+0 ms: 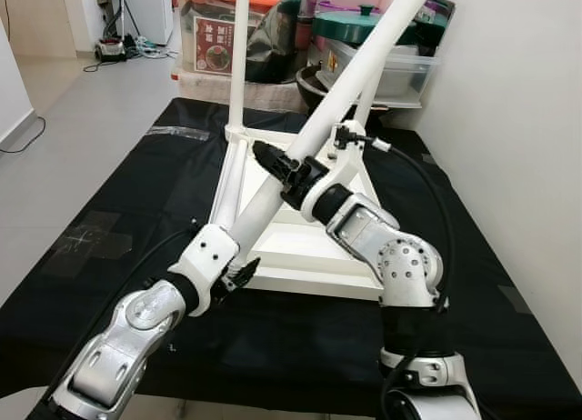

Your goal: Building children table

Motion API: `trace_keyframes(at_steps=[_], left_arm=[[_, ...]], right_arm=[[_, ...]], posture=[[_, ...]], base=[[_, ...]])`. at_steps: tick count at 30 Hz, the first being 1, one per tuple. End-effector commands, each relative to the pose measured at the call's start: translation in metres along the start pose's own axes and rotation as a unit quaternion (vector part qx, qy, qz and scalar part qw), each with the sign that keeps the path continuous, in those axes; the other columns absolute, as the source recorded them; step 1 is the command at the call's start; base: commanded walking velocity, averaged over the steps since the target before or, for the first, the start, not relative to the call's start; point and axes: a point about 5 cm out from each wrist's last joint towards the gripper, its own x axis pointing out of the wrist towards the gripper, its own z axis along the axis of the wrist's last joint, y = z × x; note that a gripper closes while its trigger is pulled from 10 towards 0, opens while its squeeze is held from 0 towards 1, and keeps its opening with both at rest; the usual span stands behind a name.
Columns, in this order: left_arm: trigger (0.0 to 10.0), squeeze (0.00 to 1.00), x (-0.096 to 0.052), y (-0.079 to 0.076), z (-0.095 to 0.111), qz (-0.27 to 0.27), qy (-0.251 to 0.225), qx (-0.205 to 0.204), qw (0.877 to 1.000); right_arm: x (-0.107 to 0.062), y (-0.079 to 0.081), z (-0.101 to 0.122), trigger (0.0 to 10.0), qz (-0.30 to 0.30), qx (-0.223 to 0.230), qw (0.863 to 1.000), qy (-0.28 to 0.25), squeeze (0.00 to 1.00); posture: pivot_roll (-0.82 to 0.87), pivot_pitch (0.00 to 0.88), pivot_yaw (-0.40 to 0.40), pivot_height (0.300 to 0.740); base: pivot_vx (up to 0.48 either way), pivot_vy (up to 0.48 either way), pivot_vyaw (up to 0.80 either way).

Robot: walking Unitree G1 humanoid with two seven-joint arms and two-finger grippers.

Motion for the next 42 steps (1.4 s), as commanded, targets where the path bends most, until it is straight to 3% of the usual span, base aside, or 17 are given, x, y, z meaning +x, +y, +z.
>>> trace_keyframes(at_steps=[1, 6, 7, 13, 18, 20, 23, 24, 26, 27, 30, 31, 32, 33, 34, 35, 42], left_arm=[[10.0, 0.00, 0.004, -0.008, 0.001, -0.027, -0.004, 0.020, 0.999], [10.0, 0.00, 0.004, -0.006, 0.001, -0.024, -0.004, 0.022, 0.999], [10.0, 1.00, 0.002, -0.003, 0.004, -0.017, -0.018, 0.016, 1.000], [10.0, 1.00, -0.004, 0.006, 0.012, 0.001, -0.054, -0.016, 0.998], [10.0, 1.00, -0.022, 0.020, 0.015, 0.044, -0.078, -0.038, 0.995], [10.0, 1.00, -0.022, 0.020, 0.015, 0.044, -0.078, -0.038, 0.995], [10.0, 1.00, -0.038, 0.034, 0.010, 0.115, -0.077, -0.053, 0.989], [10.0, 1.00, -0.038, 0.034, 0.010, 0.115, -0.077, -0.053, 0.989], [10.0, 0.99, -0.044, 0.038, 0.004, 0.155, -0.062, -0.063, 0.984], [10.0, 0.24, -0.045, 0.038, -0.004, 0.175, -0.034, -0.070, 0.982], [10.0, 0.24, -0.046, 0.037, -0.009, 0.187, -0.014, -0.074, 0.979], [10.0, 0.00, -0.048, 0.039, -0.014, 0.205, 0.000, -0.093, 0.974], [10.0, 0.00, -0.048, 0.039, -0.014, 0.205, 0.000, -0.093, 0.974], [10.0, 0.00, -0.050, 0.044, -0.018, 0.233, 0.010, -0.111, 0.966], [10.0, 0.00, -0.050, 0.044, -0.018, 0.233, 0.010, -0.111, 0.966], [10.0, 0.00, -0.052, 0.049, -0.021, 0.258, 0.018, -0.119, 0.959], [10.0, 0.00, -0.050, 0.048, -0.023, 0.254, 0.022, -0.134, 0.958]], right_arm=[[0.005, 0.018, -0.032, 0.0, 0.048, 0.063, 0.996, 0.030, 0.00], [0.004, 0.018, -0.032, 0.0, 0.049, 0.062, 0.996, 0.031, 0.00], [0.003, 0.016, -0.031, 0.0, 0.047, 0.059, 0.997, 0.029, 0.00], [0.000, 0.008, -0.026, 0.0, 0.036, 0.046, 0.998, 0.020, 0.00], [-0.005, -0.012, -0.010, 0.0, 0.003, -0.003, 1.000, 0.004, 0.00], [-0.005, -0.012, -0.010, 0.0, 0.003, -0.003, 1.000, 0.004, 0.00], [-0.014, -0.042, 0.019, 0.0, -0.063, -0.068, 0.995, -0.031, 0.00], [-0.014, -0.042, 0.019, 0.0, -0.063, -0.068, 0.995, -0.031, 0.00], [-0.022, -0.059, 0.040, 0.0, -0.108, -0.106, 0.987, -0.057, 0.00], [-0.028, -0.067, 0.052, 0.0, -0.134, -0.128, 0.980, -0.072, 0.00], [-0.031, -0.072, 0.059, 0.0, -0.150, -0.140, 0.975, -0.081, 0.00], [-0.037, -0.080, 0.065, 0.0, -0.179, -0.151, 0.968, -0.085, 0.00], [-0.037, -0.080, 0.065, 0.0, -0.179, -0.151, 0.968, -0.085, 0.00], [-0.043, -0.089, 0.066, 4.3, -0.211, -0.153, 0.962, -0.077, 0.00], [-0.043, -0.089, 0.066, 4.3, -0.211, -0.153, 0.962, -0.077, 0.00], [-0.049, -0.095, 0.066, 10.0, -0.235, -0.153, 0.958, -0.068, 0.00], [-0.057, -0.099, 0.076, 10.0, -0.271, -0.140, 0.948, -0.093, 0.00]], posture=[[0.11, 0.000, -0.145, 0.740], [0.11, 0.000, -0.145, 0.740], [0.11, 0.000, -0.145, 0.740], [0.12, 0.000, -0.147, 0.740], [0.13, 0.000, -0.157, 0.740], [0.13, 0.000, -0.157, 0.740], [0.14, 0.000, -0.168, 0.740], [0.14, 0.000, -0.168, 0.740], [0.14, 0.000, -0.169, 0.740], [0.13, 0.000, -0.169, 0.740], [0.13, 0.000, -0.169, 0.740], [0.13, 0.000, -0.170, 0.740], [0.13, 0.000, -0.170, 0.740], [0.13, 0.000, -0.174, 0.740], [0.13, 0.000, -0.174, 0.740], [0.13, 0.000, -0.175, 0.740], [0.11, 0.000, -0.160, 0.740]], base=[[0.000, 0.000, 0.00], [0.000, 0.000, 0.00], [0.000, 0.000, 0.00], [0.000, 0.000, 0.00], [0.000, 0.000, 0.00], [0.000, 0.000, 0.00], [0.000, 0.000, 0.00], [0.000, 0.000, 0.00], [0.000, 0.000, 0.00], [0.000, 0.000, 0.00], [0.000, 0.000, 0.00], [0.000, 0.000, 0.00], [0.000, 0.000, 0.00], [0.000, 0.000, 0.00], [0.000, 0.000, 0.00], [0.000, 0.000, 0.00], [0.000, 0.000, 0.00]])
